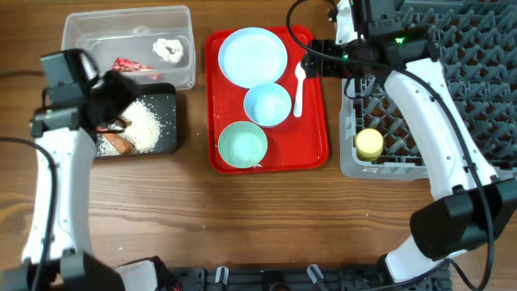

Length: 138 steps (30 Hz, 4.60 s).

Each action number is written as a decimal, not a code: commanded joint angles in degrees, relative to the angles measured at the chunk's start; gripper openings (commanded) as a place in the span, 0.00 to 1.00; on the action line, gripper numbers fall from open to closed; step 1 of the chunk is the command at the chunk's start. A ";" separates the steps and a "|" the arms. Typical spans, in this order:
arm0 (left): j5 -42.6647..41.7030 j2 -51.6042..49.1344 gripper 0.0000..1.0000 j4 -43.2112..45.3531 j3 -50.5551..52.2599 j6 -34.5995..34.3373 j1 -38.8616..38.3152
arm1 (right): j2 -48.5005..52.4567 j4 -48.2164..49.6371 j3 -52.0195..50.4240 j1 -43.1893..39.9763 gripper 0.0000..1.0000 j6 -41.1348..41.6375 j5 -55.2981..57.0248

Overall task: Sort waste into correct bins and load items into the dishwasher rack
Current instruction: 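Grasp the light-blue bowl rim with the right gripper and lift it, then lower the light-blue bowl into the rack and release it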

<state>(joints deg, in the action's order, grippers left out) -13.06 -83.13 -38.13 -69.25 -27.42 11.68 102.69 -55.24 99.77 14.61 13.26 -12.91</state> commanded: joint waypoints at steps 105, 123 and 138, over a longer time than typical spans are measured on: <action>8.46 -0.35 1.00 -0.22 -0.37 13.70 -20.44 | 26.62 43.69 5.88 0.22 1.00 -37.94 74.18; 8.44 -0.35 1.00 -0.22 -0.37 13.70 -20.44 | 18.03 27.28 5.92 0.22 1.00 -17.09 37.40; 8.46 -0.35 1.00 -0.22 -0.39 13.70 -20.44 | 9.60 25.29 5.88 -11.47 0.29 -12.68 20.39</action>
<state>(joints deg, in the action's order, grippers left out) -5.37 -82.98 -38.52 -69.36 -14.41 -8.62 113.12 -31.57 105.67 6.61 -0.86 15.53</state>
